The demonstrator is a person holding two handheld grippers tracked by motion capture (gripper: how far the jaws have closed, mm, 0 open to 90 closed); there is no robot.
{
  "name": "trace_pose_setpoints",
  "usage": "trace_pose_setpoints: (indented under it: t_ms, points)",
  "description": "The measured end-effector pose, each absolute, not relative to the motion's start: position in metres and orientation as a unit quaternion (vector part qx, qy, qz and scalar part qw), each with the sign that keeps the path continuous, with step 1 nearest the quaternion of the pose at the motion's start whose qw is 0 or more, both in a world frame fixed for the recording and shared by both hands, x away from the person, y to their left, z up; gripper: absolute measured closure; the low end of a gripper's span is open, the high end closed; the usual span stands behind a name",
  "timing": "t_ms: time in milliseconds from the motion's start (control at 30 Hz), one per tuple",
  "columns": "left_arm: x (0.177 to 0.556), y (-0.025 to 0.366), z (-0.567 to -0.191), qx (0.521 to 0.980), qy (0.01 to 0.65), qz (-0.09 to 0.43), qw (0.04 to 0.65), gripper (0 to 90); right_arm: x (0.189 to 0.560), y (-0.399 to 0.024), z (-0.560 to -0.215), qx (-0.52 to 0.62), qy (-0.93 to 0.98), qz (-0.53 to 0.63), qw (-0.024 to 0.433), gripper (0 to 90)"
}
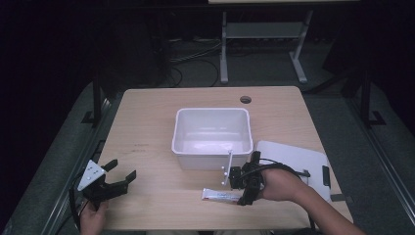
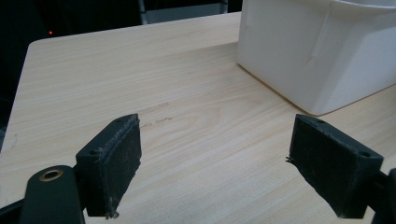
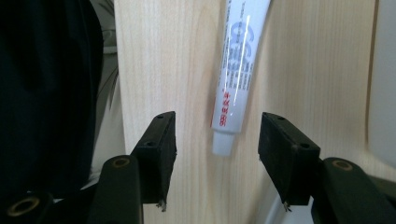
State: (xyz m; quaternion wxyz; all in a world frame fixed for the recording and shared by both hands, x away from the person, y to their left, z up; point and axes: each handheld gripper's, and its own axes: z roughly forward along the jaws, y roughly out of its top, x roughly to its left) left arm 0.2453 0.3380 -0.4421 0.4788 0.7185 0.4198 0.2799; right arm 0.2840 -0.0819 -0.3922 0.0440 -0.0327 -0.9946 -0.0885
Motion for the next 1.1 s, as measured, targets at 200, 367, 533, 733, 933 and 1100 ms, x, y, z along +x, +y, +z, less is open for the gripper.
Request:
trace_pose_setpoints:
  t_ms: [200,367,533,733,933,1100]
  points:
    - [0.245,0.338,-0.442,0.719,0.419,0.281,0.478,16.3,0.286,-0.073,-0.397,-0.025,-0.995,-0.085,0.045,46.2]
    - [0.245,0.338,-0.442,0.719,0.419,0.281,0.478,16.3,0.289,-0.066,-0.402,-0.021,-0.996,-0.079,0.047,46.5]
    - [0.245,0.339,-0.442,0.718,0.419,0.282,0.479,16.3,0.290,-0.060,-0.405,-0.019,-0.996,-0.078,0.049,47.3]
    - [0.246,0.339,-0.442,0.718,0.419,0.282,0.479,16.3,0.292,-0.057,-0.409,-0.020,-0.996,-0.071,0.049,47.8]
    - [0.246,0.339,-0.442,0.718,0.419,0.282,0.479,16.3,0.292,-0.052,-0.413,-0.015,-0.997,-0.066,0.047,48.7]
    - [0.246,0.339,-0.442,0.718,0.419,0.282,0.479,16.3,0.292,-0.049,-0.416,-0.010,-0.997,-0.062,0.048,49.5]
